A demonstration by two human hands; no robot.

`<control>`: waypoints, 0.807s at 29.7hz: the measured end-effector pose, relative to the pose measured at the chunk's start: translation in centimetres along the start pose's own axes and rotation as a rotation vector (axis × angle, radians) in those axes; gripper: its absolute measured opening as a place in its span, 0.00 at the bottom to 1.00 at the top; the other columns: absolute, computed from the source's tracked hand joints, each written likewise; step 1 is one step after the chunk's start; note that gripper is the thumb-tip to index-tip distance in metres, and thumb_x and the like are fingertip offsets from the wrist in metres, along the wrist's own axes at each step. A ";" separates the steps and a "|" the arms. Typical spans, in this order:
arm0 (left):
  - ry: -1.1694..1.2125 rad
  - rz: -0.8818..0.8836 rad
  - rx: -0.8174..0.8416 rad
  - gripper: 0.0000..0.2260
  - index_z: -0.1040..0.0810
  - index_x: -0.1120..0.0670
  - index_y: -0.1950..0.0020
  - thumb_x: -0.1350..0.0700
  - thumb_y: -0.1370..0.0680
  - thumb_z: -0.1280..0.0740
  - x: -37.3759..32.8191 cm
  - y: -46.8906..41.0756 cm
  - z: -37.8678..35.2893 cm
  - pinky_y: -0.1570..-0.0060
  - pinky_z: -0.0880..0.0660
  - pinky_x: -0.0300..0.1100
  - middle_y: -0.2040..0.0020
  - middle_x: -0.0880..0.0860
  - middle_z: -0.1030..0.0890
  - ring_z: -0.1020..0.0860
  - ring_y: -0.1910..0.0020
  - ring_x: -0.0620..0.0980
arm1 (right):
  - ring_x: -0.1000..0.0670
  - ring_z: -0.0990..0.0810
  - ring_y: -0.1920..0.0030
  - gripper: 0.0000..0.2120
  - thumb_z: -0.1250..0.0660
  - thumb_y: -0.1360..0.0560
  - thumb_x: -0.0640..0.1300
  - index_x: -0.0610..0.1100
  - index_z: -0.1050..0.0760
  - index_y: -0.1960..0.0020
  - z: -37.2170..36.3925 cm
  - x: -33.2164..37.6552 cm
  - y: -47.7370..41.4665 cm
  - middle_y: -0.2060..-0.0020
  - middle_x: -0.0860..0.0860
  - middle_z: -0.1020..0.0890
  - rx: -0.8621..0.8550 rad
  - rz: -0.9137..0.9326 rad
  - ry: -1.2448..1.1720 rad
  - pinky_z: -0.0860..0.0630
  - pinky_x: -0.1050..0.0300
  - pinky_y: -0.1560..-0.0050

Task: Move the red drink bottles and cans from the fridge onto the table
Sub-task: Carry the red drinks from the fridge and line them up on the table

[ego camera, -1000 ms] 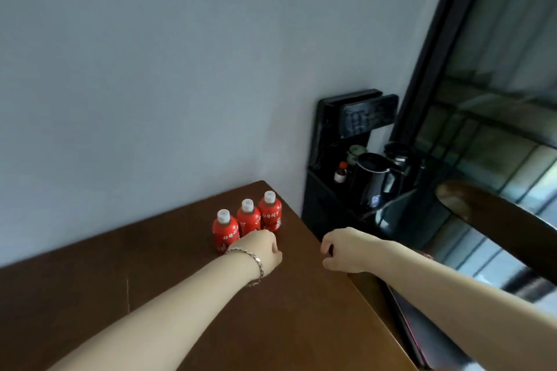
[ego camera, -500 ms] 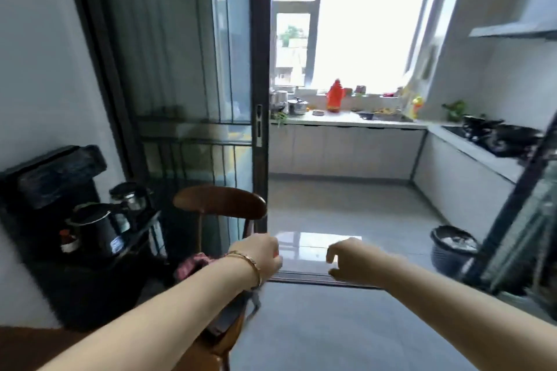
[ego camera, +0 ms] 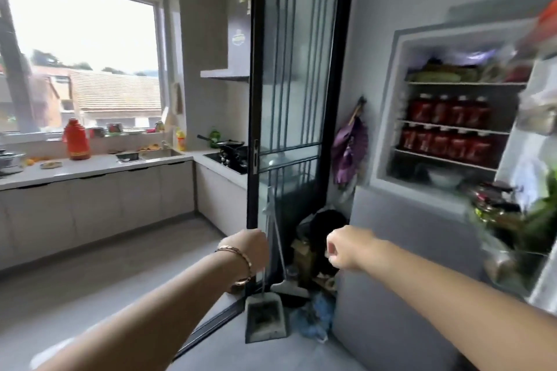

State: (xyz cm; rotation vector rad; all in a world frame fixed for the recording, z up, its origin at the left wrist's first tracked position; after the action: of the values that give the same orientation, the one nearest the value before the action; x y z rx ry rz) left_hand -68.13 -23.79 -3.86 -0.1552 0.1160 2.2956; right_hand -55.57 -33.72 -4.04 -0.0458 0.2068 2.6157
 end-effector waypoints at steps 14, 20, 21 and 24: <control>-0.015 -0.458 -0.137 0.12 0.22 0.57 0.46 0.55 0.22 0.42 -25.7 -30.8 5.9 0.49 0.25 0.45 0.45 0.55 0.20 0.22 0.45 0.56 | 0.44 0.23 0.56 0.07 0.40 0.26 0.42 0.43 0.24 0.53 7.7 -32.1 -14.2 0.55 0.47 0.22 -0.130 -0.497 -0.032 0.30 0.58 0.61; 0.036 -0.578 -0.179 0.12 0.23 0.55 0.44 0.55 0.22 0.43 -34.7 -42.8 8.7 0.46 0.24 0.47 0.43 0.53 0.20 0.22 0.44 0.55 | 0.43 0.22 0.53 0.09 0.42 0.25 0.39 0.43 0.23 0.53 11.3 -43.0 -19.9 0.51 0.46 0.20 -0.163 -0.699 -0.034 0.28 0.56 0.55; 0.044 -0.592 -0.178 0.12 0.23 0.55 0.44 0.56 0.22 0.43 -36.2 -44.3 9.0 0.46 0.24 0.47 0.43 0.54 0.20 0.22 0.44 0.56 | 0.43 0.21 0.50 0.10 0.41 0.24 0.39 0.43 0.22 0.48 11.9 -44.7 -20.5 0.49 0.46 0.20 -0.176 -0.727 -0.050 0.27 0.56 0.52; 0.001 -0.671 -0.162 0.13 0.23 0.58 0.42 0.60 0.21 0.44 -41.2 -48.5 8.8 0.47 0.24 0.47 0.42 0.57 0.21 0.23 0.43 0.57 | 0.45 0.20 0.50 0.10 0.39 0.24 0.43 0.43 0.22 0.46 13.2 -49.6 -22.4 0.49 0.48 0.19 -0.227 -0.763 -0.071 0.23 0.52 0.48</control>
State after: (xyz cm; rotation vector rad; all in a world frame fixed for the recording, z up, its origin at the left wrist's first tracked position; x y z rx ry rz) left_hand -5.34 -20.67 9.41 -0.2381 -0.1106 1.6323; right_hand -1.31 -36.74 9.42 -0.0900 -0.1196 1.8631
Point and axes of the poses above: each hand's wrist, its own y-axis away from the middle knuckle, its own z-axis out of the back of the hand, x = y × z, the point moved 10 cm from there along -y, towards the middle knuckle
